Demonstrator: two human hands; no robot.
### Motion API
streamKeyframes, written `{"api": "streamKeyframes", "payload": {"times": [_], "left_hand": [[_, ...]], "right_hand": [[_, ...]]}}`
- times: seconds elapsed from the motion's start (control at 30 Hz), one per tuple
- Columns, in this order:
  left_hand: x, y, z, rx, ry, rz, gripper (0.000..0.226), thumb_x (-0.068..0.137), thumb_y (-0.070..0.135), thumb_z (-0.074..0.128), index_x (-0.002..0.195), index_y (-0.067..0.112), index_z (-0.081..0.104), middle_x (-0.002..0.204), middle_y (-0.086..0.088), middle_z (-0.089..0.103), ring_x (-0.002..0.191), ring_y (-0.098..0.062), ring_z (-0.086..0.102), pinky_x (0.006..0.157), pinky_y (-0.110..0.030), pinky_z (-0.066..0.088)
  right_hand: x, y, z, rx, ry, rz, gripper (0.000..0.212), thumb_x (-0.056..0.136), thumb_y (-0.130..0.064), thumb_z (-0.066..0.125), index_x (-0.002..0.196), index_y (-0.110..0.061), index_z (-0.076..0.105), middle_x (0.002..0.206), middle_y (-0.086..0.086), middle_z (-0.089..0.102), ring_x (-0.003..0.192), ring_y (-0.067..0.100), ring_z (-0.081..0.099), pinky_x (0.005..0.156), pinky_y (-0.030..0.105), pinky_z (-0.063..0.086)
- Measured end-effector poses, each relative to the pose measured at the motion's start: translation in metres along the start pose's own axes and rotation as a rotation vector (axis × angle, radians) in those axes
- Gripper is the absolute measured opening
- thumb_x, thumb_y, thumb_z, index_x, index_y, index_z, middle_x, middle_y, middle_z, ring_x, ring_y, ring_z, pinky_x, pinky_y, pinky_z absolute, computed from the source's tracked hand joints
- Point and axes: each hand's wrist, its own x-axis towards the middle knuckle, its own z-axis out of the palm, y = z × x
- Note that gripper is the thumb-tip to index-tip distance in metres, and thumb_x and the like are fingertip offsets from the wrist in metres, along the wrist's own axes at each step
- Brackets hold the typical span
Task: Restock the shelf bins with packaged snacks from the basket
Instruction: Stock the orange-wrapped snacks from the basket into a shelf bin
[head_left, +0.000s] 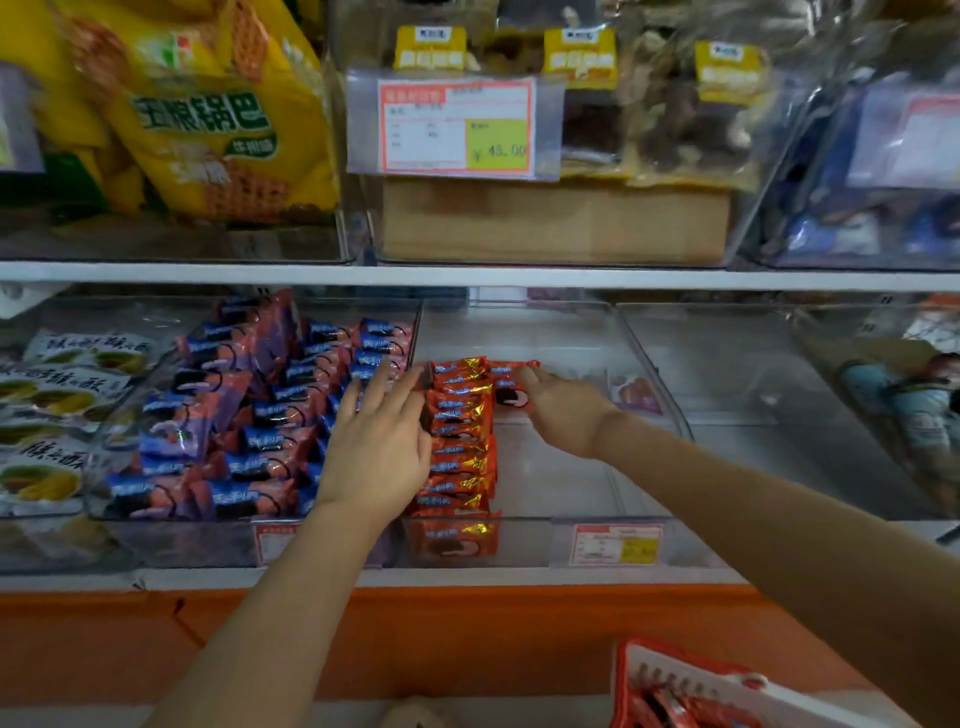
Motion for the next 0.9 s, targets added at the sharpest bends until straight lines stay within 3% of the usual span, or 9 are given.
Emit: {"api": "streamKeyframes", "payload": {"times": [0.1,0.2,0.33,0.43,0.57,0.63,0.73,0.83,0.9], "left_hand": [[-0.007,0.012,-0.009,0.245,-0.056,0.056,0.044,0.093,0.022,0.049,0.135,0.008,0.049,0.151,-0.012,0.036,0.144,-0.028,0.021,0.117,-0.047,0.007],[-0.021,0.030,-0.012,0.260,-0.026,0.064,0.042,0.068,0.017,0.077,0.107,0.006,0.068,0.123,-0.016,0.062,0.126,-0.033,0.050,0.110,-0.051,0.026],[-0.046,0.057,-0.011,0.129,0.029,0.108,0.044,0.053,0.012,0.086,0.094,0.009,0.070,0.096,-0.009,0.067,0.097,-0.029,0.063,0.089,-0.049,0.049],[-0.067,0.075,-0.006,0.076,0.020,0.074,0.042,0.056,0.013,0.084,0.095,0.011,0.070,0.094,-0.007,0.066,0.089,-0.027,0.063,0.079,-0.045,0.053],[-0.092,0.103,0.005,-0.003,-0.046,0.002,0.059,0.055,0.015,0.087,0.110,0.008,0.067,0.106,-0.010,0.066,0.099,-0.029,0.065,0.083,-0.047,0.053],[-0.103,0.120,0.007,-0.058,-0.094,-0.044,0.065,0.057,0.014,0.085,0.119,0.006,0.064,0.117,-0.015,0.064,0.110,-0.034,0.061,0.089,-0.048,0.051],[-0.121,0.147,0.015,-0.102,-0.157,-0.031,0.055,0.062,0.017,0.083,0.114,0.013,0.066,0.117,-0.010,0.063,0.110,-0.029,0.061,0.093,-0.045,0.049],[-0.139,0.178,0.026,-0.140,-0.298,0.055,0.042,0.092,0.026,0.053,0.133,0.023,0.046,0.137,0.003,0.042,0.130,-0.019,0.039,0.110,-0.038,0.029],[-0.153,0.194,0.041,-0.210,-0.348,0.093,0.038,0.099,0.024,0.035,0.137,0.028,0.036,0.139,0.007,0.034,0.130,-0.013,0.031,0.109,-0.028,0.023]], "right_hand": [[-0.031,-0.007,-0.016,0.013,0.026,-0.018,0.049,0.095,-0.015,0.047,0.141,-0.012,0.029,0.143,0.011,0.039,0.120,0.029,0.051,0.088,0.039,0.045],[-0.068,-0.013,-0.024,0.000,0.066,-0.077,0.039,0.101,-0.019,0.039,0.138,-0.013,0.034,0.142,0.007,0.038,0.117,0.027,0.053,0.083,0.038,0.047],[-0.118,-0.013,-0.017,0.015,0.074,-0.156,0.039,0.103,-0.021,0.035,0.142,-0.018,0.032,0.141,0.004,0.042,0.116,0.019,0.053,0.087,0.033,0.051],[-0.156,-0.005,-0.010,0.051,0.072,-0.175,0.051,0.101,-0.012,0.040,0.149,-0.020,0.024,0.154,0.002,0.029,0.136,0.017,0.037,0.110,0.025,0.029],[-0.205,0.016,0.005,0.110,0.060,-0.146,0.060,0.098,-0.006,0.041,0.151,-0.024,0.018,0.158,-0.008,0.009,0.144,0.010,0.015,0.111,0.018,0.001],[-0.231,0.028,0.015,0.126,0.062,-0.135,0.059,0.093,-0.003,0.049,0.146,-0.022,0.032,0.154,-0.007,0.026,0.137,0.009,0.033,0.111,0.019,0.021],[-0.270,0.048,0.041,0.137,0.106,-0.160,0.048,0.065,0.000,0.071,0.108,-0.019,0.059,0.103,-0.002,0.065,0.090,0.011,0.061,0.077,0.019,0.049],[-0.308,0.059,0.072,0.130,0.075,-0.053,0.027,0.067,-0.014,0.053,0.091,-0.024,0.045,0.079,-0.007,0.055,0.073,0.009,0.046,0.062,0.021,0.044],[-0.333,0.065,0.098,0.127,0.072,0.022,0.031,0.067,-0.019,0.061,0.093,-0.025,0.046,0.080,-0.009,0.055,0.072,0.009,0.052,0.065,0.020,0.040]]}}
